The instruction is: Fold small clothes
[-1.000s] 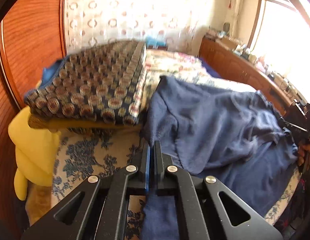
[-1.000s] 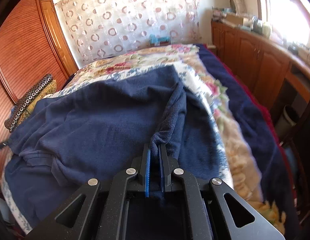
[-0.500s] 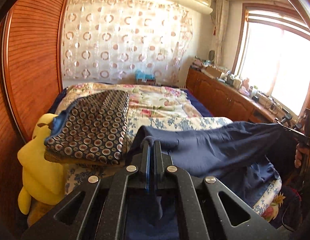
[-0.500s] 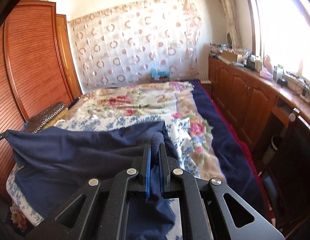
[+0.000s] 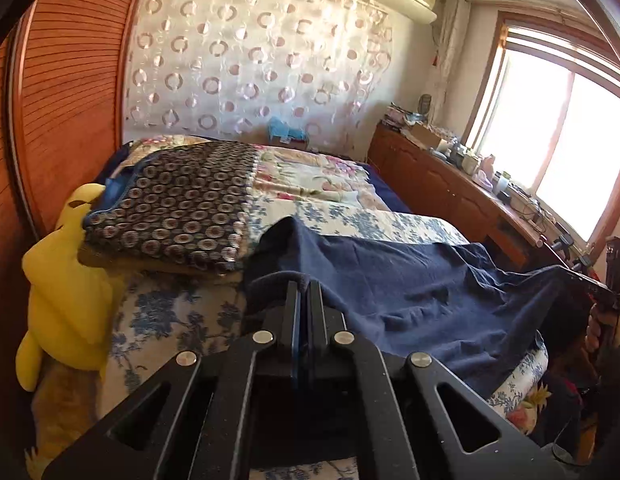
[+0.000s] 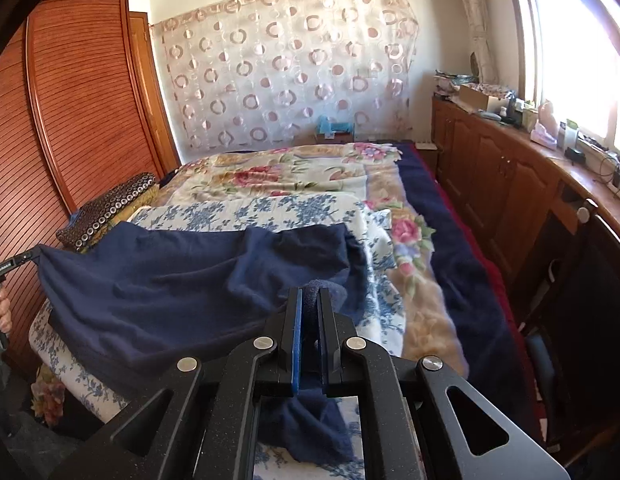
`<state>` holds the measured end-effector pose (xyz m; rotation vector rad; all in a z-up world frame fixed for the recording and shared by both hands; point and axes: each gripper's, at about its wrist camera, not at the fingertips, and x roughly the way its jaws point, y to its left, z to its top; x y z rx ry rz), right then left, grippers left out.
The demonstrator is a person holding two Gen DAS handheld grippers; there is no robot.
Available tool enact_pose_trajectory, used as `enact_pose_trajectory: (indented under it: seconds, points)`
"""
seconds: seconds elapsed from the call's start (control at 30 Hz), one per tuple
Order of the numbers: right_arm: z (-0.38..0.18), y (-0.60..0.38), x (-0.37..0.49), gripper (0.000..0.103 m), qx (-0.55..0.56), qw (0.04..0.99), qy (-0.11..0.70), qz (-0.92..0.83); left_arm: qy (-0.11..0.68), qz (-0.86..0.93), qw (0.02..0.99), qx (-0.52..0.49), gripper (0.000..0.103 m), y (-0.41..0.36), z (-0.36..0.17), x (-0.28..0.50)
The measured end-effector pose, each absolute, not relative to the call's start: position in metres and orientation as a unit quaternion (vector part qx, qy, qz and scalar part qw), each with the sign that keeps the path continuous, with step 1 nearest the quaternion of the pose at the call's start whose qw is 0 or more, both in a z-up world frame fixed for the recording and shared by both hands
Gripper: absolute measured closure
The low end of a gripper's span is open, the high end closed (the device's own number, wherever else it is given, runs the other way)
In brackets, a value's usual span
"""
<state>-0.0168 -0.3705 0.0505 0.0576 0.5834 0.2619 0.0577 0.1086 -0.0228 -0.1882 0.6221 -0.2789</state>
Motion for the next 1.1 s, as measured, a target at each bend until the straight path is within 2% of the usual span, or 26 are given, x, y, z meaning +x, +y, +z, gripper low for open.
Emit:
enact_pose_trajectory:
  seconds: [0.27,0.43,0.6,0.73,0.87,1.1]
  points:
    - [0.077,-0.343,-0.004,0.097,0.007,0.951,0.256,0.172,0.252,-0.208,0.942,-0.08,0.099,0.054,0.045,0.061]
    - [0.079,-0.345,-0.002,0.097,0.012,0.956,0.232,0.181,0.224,-0.175,0.956,-0.077,0.099,0.076,0.064,0.044]
    - [0.067,-0.363,-0.009,0.097,0.026,0.958,0.229,0.171,0.278,-0.117,0.948,-0.097,0.099,0.124,0.014,0.04]
    - [0.04,-0.376,-0.009,0.097,0.029,0.953,0.262,0.147,0.33,-0.075,0.934,-0.116,0.099,0.155,-0.041,0.04]
    - [0.004,-0.393,-0.003,0.097,0.04,0.943,0.306,0.121,0.364,-0.062,0.921,-0.126,0.099,0.159,-0.076,0.039]
    - [-0.063,-0.398,0.022,0.097,0.039,0.92,0.379,0.09,0.395,-0.06,0.91,-0.111,0.099,0.154,-0.108,0.033]
